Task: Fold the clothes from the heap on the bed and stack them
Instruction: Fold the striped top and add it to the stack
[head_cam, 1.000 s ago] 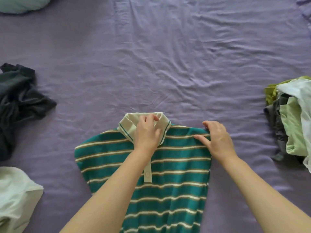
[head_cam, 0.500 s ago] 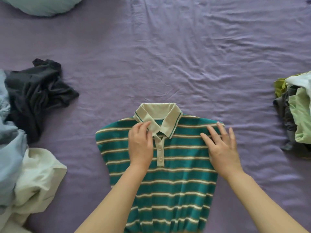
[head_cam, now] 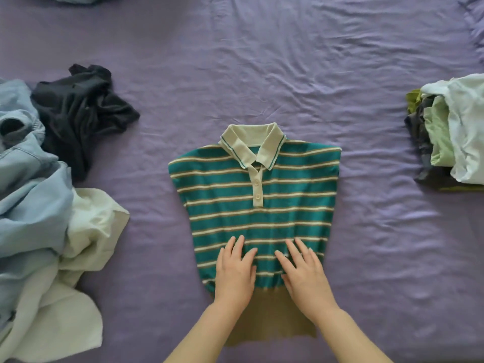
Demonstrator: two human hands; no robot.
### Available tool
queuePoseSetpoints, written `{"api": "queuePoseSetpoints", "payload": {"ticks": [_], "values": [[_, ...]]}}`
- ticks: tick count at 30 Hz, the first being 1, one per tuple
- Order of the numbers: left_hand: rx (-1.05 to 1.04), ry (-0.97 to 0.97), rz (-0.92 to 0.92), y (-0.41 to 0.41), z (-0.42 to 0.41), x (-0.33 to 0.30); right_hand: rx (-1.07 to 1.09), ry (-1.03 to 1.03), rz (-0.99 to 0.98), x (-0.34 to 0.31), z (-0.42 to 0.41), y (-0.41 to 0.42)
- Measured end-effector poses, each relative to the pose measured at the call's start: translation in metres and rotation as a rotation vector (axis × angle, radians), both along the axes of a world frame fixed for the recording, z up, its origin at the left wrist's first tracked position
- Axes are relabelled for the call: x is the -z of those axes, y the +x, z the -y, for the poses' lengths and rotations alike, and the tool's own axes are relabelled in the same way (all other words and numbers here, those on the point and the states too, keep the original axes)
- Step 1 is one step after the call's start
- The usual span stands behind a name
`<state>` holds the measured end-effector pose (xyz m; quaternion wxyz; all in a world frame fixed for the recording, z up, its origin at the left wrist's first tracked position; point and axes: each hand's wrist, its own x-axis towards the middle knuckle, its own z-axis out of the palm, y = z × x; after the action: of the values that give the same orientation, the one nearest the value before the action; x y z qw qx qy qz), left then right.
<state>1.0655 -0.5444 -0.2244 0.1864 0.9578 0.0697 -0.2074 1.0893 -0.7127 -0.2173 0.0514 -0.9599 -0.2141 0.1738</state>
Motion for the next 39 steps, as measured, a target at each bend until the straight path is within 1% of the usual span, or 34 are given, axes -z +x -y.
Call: {"api": "queuePoseSetpoints", "payload": {"ticks": [2,5,7,10,12,14,16,19,21,22,23,26,28,31,33,36,39], "values": [[0.020,-0.003,-0.002,-0.016,0.002,0.003,-0.025,-0.006,-0.007,-0.002,0.007,-0.018],[0.078,0.080,-0.097,-0.038,0.004,0.006,-0.116,-0.014,-0.011,-0.003,0.020,-0.042],[0.061,0.135,-0.128,-0.053,0.003,0.008,-0.128,0.025,-0.008,-0.001,0.029,-0.052],[-0.053,0.178,-0.120,-0.075,0.005,0.005,-0.097,0.056,-0.007,0.003,0.041,-0.064],[-0.210,0.153,-0.085,-0.088,0.011,0.000,-0.015,0.054,-0.013,0.005,0.047,-0.072],[-0.445,0.059,-0.043,-0.098,0.017,-0.006,0.074,0.042,-0.049,0.004,0.049,-0.081],[-0.644,-0.079,-0.029,-0.102,0.023,-0.009,0.100,0.039,-0.080,0.004,0.049,-0.087],[-0.784,-0.253,-0.004,-0.107,0.029,-0.009,0.108,0.093,-0.095,0.006,0.047,-0.092],[-0.876,-0.361,0.014,-0.110,0.031,-0.008,0.121,0.076,-0.157,0.012,0.048,-0.096],[-0.928,-0.413,0.010,-0.111,0.030,-0.007,0.167,0.093,-0.195,0.013,0.048,-0.099],[-0.979,-0.480,0.002,-0.113,0.028,-0.007,0.236,0.138,-0.232,0.013,0.048,-0.100],[-1.132,-0.768,-0.033,-0.115,0.020,-0.014,0.440,0.352,-0.317,0.003,0.044,-0.098],[-1.145,-0.840,-0.011,-0.114,0.012,-0.023,0.527,0.457,-0.309,-0.006,0.042,-0.090],[-1.096,-0.827,0.044,-0.100,-0.001,-0.039,0.624,0.612,-0.245,-0.030,0.035,-0.069],[-1.115,-0.825,0.084,-0.082,-0.011,-0.050,0.680,0.724,-0.235,-0.045,0.028,-0.047],[-1.193,-0.907,0.116,-0.046,-0.027,-0.067,0.779,0.907,-0.326,-0.065,0.014,-0.007],[-1.209,-1.011,0.107,-0.004,-0.048,-0.078,0.908,1.018,-0.400,-0.071,0.005,0.033]]}}
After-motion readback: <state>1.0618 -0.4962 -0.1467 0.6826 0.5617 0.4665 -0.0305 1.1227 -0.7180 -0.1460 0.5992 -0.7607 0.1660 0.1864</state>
